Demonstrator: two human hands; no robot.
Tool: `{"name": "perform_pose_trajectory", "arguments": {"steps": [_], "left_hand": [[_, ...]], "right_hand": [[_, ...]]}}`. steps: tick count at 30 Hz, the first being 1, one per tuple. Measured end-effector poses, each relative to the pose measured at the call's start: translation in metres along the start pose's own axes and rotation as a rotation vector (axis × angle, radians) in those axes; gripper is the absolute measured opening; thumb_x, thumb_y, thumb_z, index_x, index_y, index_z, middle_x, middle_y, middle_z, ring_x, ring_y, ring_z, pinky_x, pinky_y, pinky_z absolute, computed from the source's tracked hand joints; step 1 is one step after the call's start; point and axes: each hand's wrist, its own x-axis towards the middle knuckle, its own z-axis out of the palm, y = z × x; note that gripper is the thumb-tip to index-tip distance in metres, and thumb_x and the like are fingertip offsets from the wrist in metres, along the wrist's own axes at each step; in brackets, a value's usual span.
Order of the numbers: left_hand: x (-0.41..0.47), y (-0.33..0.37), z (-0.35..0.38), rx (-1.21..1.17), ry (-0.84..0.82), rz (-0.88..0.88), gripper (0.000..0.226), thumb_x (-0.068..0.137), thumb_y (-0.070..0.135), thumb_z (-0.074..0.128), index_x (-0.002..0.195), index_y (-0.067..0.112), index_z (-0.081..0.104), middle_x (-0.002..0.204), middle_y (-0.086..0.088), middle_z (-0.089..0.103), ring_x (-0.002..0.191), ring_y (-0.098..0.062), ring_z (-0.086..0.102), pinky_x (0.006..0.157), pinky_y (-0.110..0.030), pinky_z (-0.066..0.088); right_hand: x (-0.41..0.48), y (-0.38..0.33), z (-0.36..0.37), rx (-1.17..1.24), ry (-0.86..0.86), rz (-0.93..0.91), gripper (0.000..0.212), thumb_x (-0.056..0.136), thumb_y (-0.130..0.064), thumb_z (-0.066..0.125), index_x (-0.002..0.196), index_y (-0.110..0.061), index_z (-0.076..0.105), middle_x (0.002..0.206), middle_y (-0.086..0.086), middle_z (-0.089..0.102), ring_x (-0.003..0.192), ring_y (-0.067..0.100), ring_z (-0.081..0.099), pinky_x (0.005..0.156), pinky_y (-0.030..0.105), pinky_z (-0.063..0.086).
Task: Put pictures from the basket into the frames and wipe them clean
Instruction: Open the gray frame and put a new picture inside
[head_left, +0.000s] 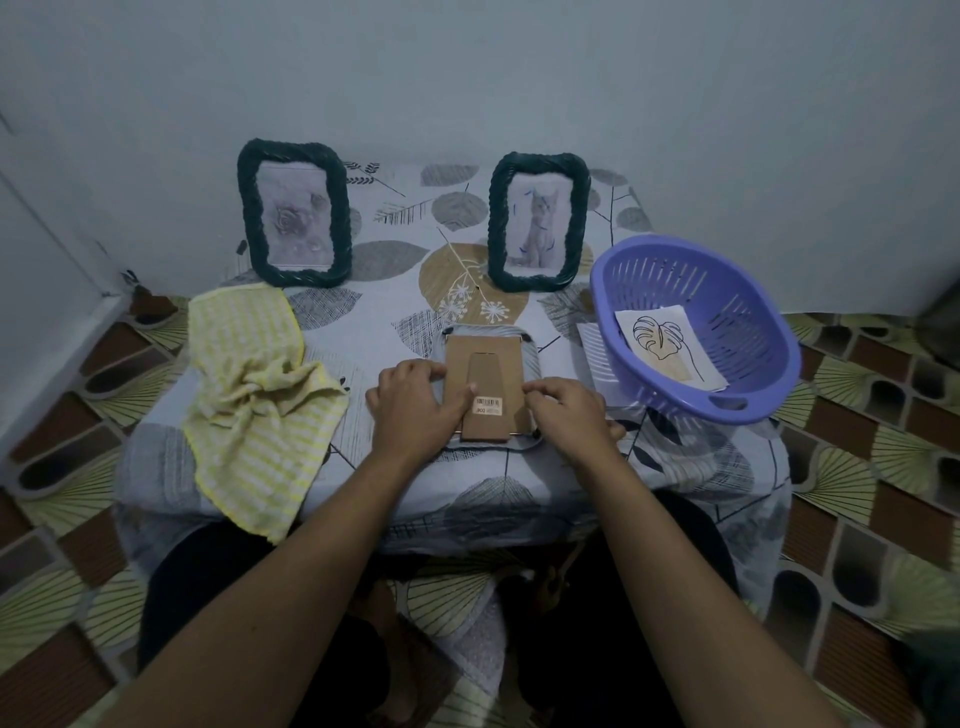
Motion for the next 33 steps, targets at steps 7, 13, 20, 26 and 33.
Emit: {"name": "perform_pose_trajectory", "arguments": {"steps": [7,13,20,26,33], "left_hand": [[-0.001,-0.001,0.000,-0.014,-0.029,0.005,0.044,0.094,0.057,0.050,0.118,0.022,0.062,0.125,0.001,0.060,0.121,-0.023,0.045,0.097,-0.041,0.029],[0.004,-0.001,-0.011,-0.124,-0.136,-0.037,0.039,0.097,0.053,0.046,0.117,0.024,0.064,0.128,0.004,0.059,0.126,-0.023,0.042,0.101,-0.039,0.029],[0.006,-0.007,-0.024,-0.269,-0.236,-0.077,0.062,0.077,0.071,0.041,0.110,0.027,0.070,0.113,0.007,0.069,0.109,-0.021,0.061,0.096,-0.051,0.049],[0.007,0.000,-0.034,-0.345,-0.270,-0.110,0.066,0.074,0.070,0.043,0.113,0.026,0.071,0.117,0.006,0.069,0.114,-0.020,0.060,0.102,-0.049,0.047],[0.012,-0.007,-0.047,-0.629,-0.125,-0.204,0.046,0.080,0.052,0.067,0.113,0.019,0.069,0.109,0.002,0.070,0.098,-0.012,0.065,0.086,-0.030,0.053]], "right_hand": [[0.001,-0.006,0.000,0.141,0.026,0.031,0.016,0.094,-0.033,0.052,0.093,-0.035,0.068,0.125,-0.011,0.060,0.129,0.021,0.039,0.107,0.048,0.020],[0.004,-0.015,0.002,0.242,0.091,-0.008,0.014,0.071,-0.042,0.052,0.074,-0.042,0.066,0.109,-0.016,0.063,0.122,0.021,0.051,0.107,0.054,0.036],[0.014,-0.020,0.005,0.377,-0.010,-0.073,0.015,0.082,-0.019,0.069,0.095,-0.027,0.067,0.094,-0.003,0.068,0.087,0.019,0.066,0.080,0.038,0.055],[0.015,-0.024,0.006,0.532,-0.009,-0.061,0.016,0.091,-0.008,0.065,0.095,-0.023,0.064,0.087,0.001,0.068,0.076,0.016,0.064,0.067,0.032,0.055],[0.008,-0.039,0.017,0.720,-0.035,-0.076,0.019,0.089,-0.004,0.069,0.097,-0.021,0.070,0.098,0.012,0.072,0.086,0.020,0.070,0.079,0.034,0.060]]}}
